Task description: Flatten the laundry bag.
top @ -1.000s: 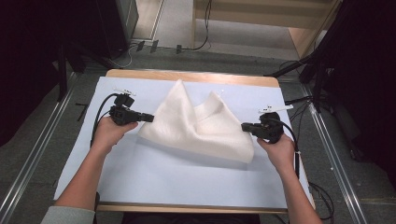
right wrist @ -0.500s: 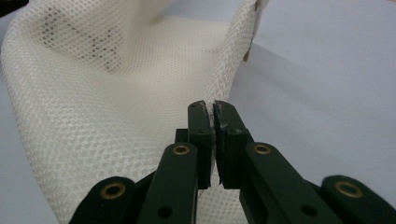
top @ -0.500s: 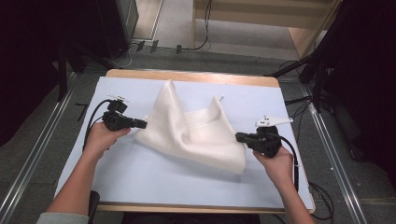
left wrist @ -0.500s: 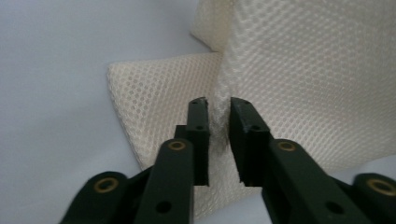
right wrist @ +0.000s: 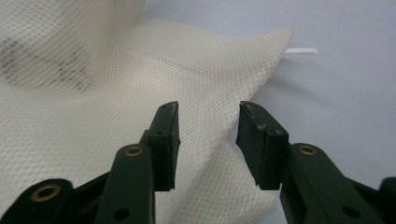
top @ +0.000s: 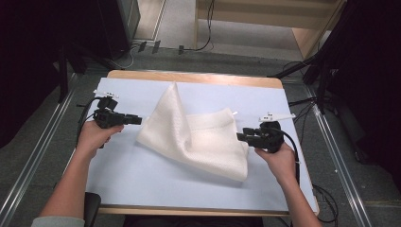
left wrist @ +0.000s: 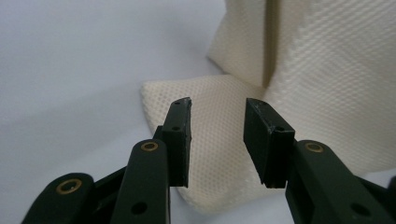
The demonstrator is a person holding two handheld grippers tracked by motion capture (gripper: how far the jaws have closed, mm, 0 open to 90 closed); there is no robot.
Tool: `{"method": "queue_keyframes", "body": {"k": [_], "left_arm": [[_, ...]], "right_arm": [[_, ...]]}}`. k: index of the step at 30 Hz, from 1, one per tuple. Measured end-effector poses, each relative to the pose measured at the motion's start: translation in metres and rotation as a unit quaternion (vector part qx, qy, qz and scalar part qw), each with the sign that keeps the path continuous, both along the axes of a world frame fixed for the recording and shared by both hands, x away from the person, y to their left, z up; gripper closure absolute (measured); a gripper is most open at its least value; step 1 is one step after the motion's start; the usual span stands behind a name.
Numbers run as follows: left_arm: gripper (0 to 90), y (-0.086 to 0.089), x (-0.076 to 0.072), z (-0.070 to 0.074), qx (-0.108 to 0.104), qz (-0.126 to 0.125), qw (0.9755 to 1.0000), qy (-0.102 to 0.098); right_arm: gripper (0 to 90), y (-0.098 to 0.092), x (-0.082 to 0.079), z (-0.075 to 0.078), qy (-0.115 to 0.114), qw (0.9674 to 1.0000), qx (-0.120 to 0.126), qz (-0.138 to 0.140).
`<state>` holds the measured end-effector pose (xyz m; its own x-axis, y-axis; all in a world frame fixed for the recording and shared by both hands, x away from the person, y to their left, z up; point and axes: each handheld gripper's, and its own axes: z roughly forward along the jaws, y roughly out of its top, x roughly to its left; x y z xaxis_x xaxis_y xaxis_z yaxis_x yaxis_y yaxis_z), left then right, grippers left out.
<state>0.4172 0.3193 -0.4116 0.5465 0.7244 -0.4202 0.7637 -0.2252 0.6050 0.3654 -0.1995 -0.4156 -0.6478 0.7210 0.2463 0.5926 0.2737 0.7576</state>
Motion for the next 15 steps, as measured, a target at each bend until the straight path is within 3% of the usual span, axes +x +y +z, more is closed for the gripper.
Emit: {"method": "queue_keyframes", "body": {"k": [2, 6, 10, 11, 14, 15], "left_arm": [[62.3, -0.001, 0.002, -0.005, 0.003, -0.001, 1.0000, 0.001], [59.4, -0.003, 0.010, -0.020, 0.032, -0.008, 0.9994, 0.000], [56.9, -0.004, 0.011, -0.030, 0.025, -0.013, 0.9996, 0.002], [56.5, -0.004, 0.010, -0.032, 0.032, -0.016, 0.9994, 0.006], [56.2, -0.009, 0.011, -0.040, 0.041, -0.029, 0.9985, 0.019], [55.8, -0.011, 0.010, -0.040, 0.042, -0.034, 0.9984, 0.014]], "right_arm": [[57.8, 0.000, 0.003, -0.001, 0.002, 1.0000, 0.004, -0.003], [55.5, 0.001, 0.019, -0.008, -0.005, 0.9999, 0.003, -0.016], [53.9, -0.001, 0.029, -0.017, 0.003, 0.9996, 0.002, -0.027], [52.6, -0.003, 0.030, -0.020, 0.012, 0.9995, -0.001, -0.029], [51.1, -0.003, 0.031, -0.020, 0.008, 0.9996, 0.002, -0.029], [50.4, -0.002, 0.031, -0.020, 0.006, 0.9996, 0.005, -0.028]]}}
